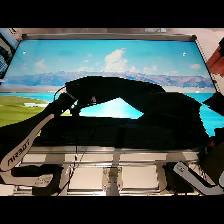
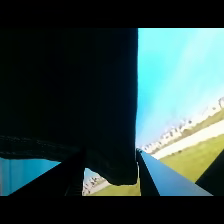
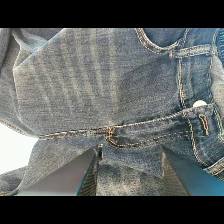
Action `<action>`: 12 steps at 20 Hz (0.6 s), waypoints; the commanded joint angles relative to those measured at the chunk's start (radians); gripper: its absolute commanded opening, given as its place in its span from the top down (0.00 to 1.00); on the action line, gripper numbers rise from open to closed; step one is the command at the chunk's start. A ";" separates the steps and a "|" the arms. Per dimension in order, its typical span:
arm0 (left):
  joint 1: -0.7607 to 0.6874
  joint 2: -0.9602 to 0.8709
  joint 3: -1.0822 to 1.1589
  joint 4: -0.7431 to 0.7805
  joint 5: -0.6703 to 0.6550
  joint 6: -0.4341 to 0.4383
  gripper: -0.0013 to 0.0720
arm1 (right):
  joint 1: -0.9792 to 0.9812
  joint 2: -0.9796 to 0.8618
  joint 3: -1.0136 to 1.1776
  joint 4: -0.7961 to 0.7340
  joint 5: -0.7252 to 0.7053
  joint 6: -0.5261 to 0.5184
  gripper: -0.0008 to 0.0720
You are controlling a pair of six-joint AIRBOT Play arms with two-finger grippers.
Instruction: Fold the clothes and pants, and hang the long-sleeved shirts on hangers.
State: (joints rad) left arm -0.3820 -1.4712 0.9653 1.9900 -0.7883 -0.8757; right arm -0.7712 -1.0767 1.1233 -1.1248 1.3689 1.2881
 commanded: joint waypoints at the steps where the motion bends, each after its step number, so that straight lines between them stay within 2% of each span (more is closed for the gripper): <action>1: 0.026 -0.002 0.000 -0.001 0.001 -0.007 0.49 | 0.001 -0.001 -0.006 0.001 -0.004 0.000 0.40; 3: 0.034 -0.005 0.000 -0.004 0.001 -0.008 0.49 | 0.001 -0.001 -0.006 0.001 -0.004 0.000 0.40; 4: 0.036 -0.010 0.000 -0.004 0.000 -0.011 0.54 | 0.001 -0.001 -0.006 0.001 -0.004 0.000 0.40; 5: 0.037 -0.014 0.000 0.000 -0.003 -0.029 0.70 | 0.001 0.000 -0.006 0.000 -0.003 0.000 0.40; 6: 0.037 -0.015 0.000 0.000 -0.006 -0.050 0.95 | 0.001 -0.001 -0.006 0.000 -0.003 0.000 0.40; 8: 0.037 -0.011 0.000 0.027 -0.023 -0.118 0.94 | 0.001 -0.001 -0.006 0.000 -0.004 0.000 0.40; 10: 0.040 0.013 0.010 0.132 -0.072 -0.246 0.94 | 0.001 -0.001 -0.006 0.000 -0.003 0.000 0.40; 12: 0.062 0.063 0.048 0.235 -0.154 -0.322 0.94 | 0.001 -0.001 -0.006 0.000 -0.009 0.000 0.40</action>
State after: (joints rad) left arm -0.3374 -1.4506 0.9840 2.0899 -0.8520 -1.0634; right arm -0.7712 -1.0767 1.1172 -1.1244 1.3643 1.2881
